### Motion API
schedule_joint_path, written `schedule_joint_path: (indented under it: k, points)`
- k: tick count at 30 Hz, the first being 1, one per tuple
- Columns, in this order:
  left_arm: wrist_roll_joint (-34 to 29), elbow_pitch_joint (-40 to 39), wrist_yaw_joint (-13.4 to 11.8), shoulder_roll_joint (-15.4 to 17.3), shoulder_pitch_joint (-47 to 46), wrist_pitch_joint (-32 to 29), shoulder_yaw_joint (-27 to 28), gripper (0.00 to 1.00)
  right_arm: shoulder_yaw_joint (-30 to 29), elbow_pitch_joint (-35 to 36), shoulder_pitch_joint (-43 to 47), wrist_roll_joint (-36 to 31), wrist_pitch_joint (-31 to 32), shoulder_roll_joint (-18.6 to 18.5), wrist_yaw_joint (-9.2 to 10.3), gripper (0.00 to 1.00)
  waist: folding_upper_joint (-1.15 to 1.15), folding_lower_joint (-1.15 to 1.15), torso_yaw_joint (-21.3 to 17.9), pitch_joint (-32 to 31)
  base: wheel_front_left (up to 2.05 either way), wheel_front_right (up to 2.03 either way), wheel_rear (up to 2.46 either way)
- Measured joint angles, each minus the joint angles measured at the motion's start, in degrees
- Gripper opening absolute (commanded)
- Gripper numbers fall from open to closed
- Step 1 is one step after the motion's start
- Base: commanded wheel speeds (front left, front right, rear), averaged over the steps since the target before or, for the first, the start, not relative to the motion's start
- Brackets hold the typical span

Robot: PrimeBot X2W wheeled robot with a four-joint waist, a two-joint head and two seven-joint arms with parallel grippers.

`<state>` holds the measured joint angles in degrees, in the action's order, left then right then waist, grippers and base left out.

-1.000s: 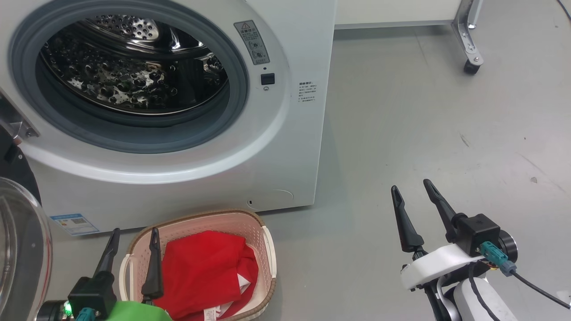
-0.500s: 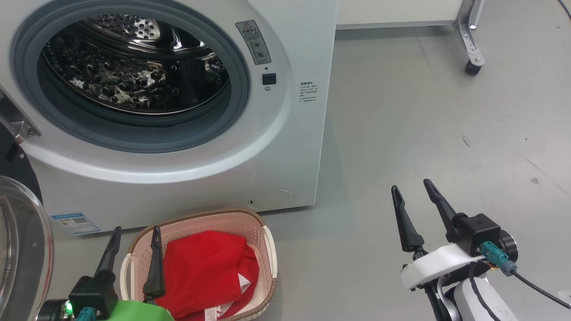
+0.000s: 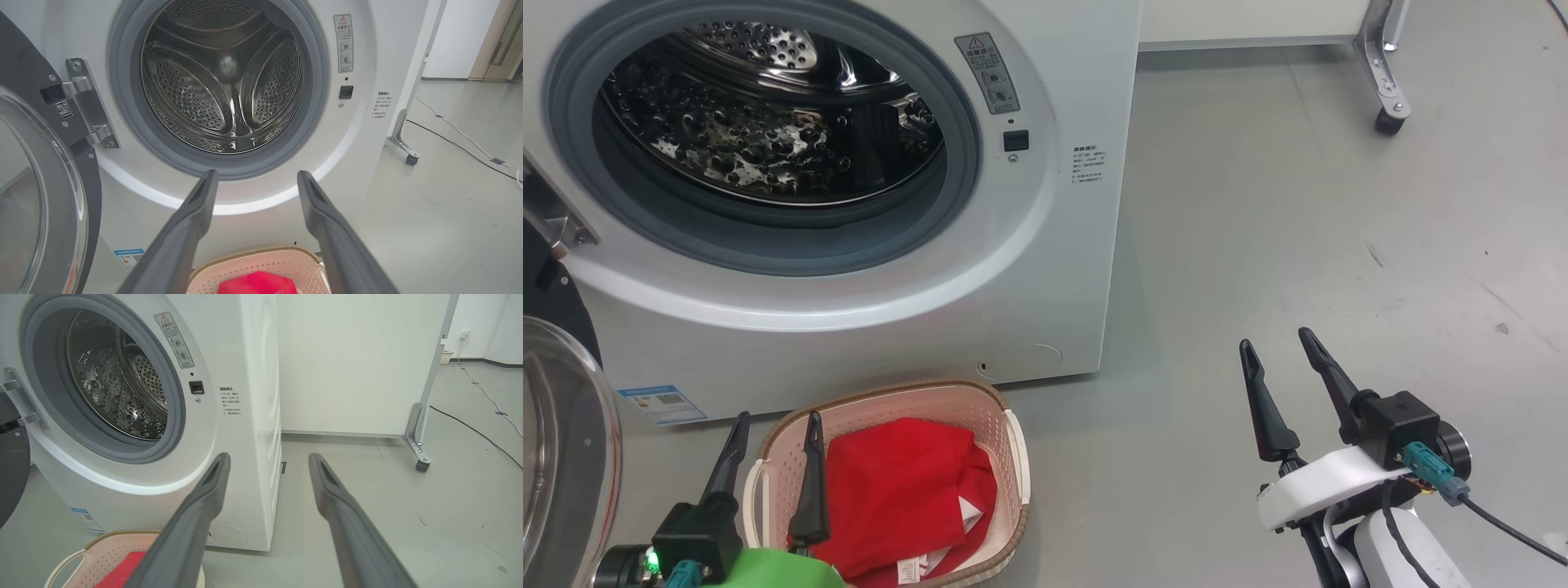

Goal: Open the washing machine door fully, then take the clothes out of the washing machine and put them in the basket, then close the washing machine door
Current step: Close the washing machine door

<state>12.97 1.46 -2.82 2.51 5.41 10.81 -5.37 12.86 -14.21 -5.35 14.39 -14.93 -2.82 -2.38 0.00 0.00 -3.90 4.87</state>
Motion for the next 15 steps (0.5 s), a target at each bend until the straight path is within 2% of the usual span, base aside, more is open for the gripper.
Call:
schedule_joint_path:
  k: [15]
  points:
    - [0.07,-0.36,-0.42,0.03,0.48,-0.25,-0.08,1.0,0.01,0.0,-0.01,0.01,0.0,0.01,0.01,1.0,0.0,0.0,0.06,-0.07,-0.86,0.86,0.0]
